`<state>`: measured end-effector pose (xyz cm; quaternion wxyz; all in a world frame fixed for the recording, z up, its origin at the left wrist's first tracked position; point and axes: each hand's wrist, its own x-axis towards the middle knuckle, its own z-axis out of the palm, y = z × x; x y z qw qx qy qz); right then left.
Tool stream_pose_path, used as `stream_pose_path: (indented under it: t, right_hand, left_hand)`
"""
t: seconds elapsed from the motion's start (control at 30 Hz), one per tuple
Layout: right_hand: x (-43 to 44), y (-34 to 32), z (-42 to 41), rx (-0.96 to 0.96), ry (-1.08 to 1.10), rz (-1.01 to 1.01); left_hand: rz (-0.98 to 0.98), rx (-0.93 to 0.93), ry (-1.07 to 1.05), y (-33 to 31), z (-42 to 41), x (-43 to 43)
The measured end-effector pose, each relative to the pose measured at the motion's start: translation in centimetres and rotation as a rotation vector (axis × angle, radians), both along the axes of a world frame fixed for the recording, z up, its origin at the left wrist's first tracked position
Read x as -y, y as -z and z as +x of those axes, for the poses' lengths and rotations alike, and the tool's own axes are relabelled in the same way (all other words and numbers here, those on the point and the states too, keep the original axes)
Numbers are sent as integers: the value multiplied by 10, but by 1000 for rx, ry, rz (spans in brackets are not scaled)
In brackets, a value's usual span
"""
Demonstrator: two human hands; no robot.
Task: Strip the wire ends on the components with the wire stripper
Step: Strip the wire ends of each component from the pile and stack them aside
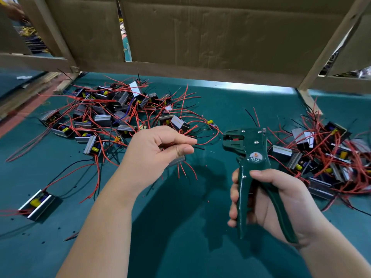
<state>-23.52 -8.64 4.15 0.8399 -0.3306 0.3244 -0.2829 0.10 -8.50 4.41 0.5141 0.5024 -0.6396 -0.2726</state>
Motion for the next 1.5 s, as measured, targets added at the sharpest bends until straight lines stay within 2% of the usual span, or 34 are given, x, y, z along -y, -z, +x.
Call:
stream_pose_path:
  t: [0.2, 0.3, 0.4, 0.67, 1.03, 1.17, 1.27, 1.4, 1.5]
  right_hand:
    - [-7, 3, 11, 146, -87, -28]
    - [-11, 3, 15, 231, -158, -80]
    - [-13, 2, 17, 253, -184, -117]
    - [-12, 7, 13, 148, -165, -211]
    - [-13, 6, 14, 116, -121, -180]
    - [-20, 5, 23, -28, 8, -161]
    - [-18, 6, 27, -108, 137, -133]
    - [-9, 6, 25, 93, 129, -121]
    - [-7, 8, 22, 190, 177, -151]
  left_hand:
    - [-12, -123, -73, 1, -14, 2]
    - [13, -246, -38, 0, -24, 2]
    - [0, -268, -7, -1, -26, 1]
    - [-67, -178, -24, -4, -25, 0]
    - [-67, -143, -6, -3, -28, 0]
    - [-104, 60, -67, 2, -23, 0]
    - [-71, 114, -80, 7, -21, 2]
    - [-40, 183, -110, 10, -25, 5]
    - [72, -61, -92, 11, -26, 7]
